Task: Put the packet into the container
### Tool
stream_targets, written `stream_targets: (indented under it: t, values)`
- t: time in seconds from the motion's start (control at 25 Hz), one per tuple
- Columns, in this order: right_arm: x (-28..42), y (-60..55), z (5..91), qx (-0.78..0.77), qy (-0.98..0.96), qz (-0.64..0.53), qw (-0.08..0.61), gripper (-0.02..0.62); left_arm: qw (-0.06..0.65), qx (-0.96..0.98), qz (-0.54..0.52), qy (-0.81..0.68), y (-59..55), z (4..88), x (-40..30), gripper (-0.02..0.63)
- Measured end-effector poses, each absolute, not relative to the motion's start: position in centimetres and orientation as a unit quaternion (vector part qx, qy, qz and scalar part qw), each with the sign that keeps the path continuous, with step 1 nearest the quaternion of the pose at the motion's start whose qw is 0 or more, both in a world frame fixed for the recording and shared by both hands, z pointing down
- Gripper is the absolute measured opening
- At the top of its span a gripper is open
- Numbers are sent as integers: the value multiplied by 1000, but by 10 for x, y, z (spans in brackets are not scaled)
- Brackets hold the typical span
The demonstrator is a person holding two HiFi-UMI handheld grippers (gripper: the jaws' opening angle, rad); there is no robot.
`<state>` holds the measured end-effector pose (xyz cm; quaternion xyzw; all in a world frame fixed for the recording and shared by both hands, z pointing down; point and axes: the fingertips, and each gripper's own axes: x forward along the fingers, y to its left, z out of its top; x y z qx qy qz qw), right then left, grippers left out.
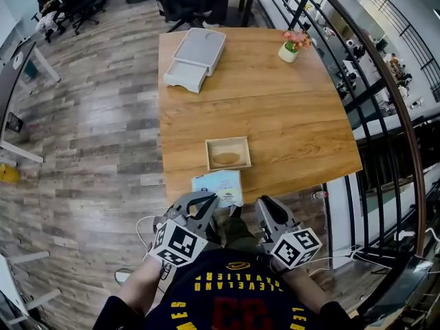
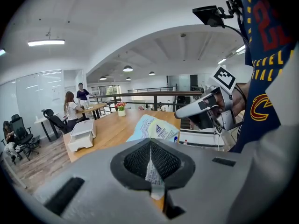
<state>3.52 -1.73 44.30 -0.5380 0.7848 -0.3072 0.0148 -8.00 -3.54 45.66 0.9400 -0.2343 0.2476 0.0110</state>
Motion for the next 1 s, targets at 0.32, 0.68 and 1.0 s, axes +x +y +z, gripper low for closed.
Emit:
stream_targets:
  t: [0.32, 0.68, 1.0]
  values:
    - [38, -52, 440, -517, 799, -307, 20, 71, 6, 936, 257, -240, -61, 456, -64, 6]
    - [58, -96, 445, -503, 803, -319, 16, 61, -9, 924, 283, -257, -98, 467, -47, 6]
    - [80, -125, 452, -506, 793, -339, 15, 55, -13, 916, 311, -252, -128, 490, -29, 6]
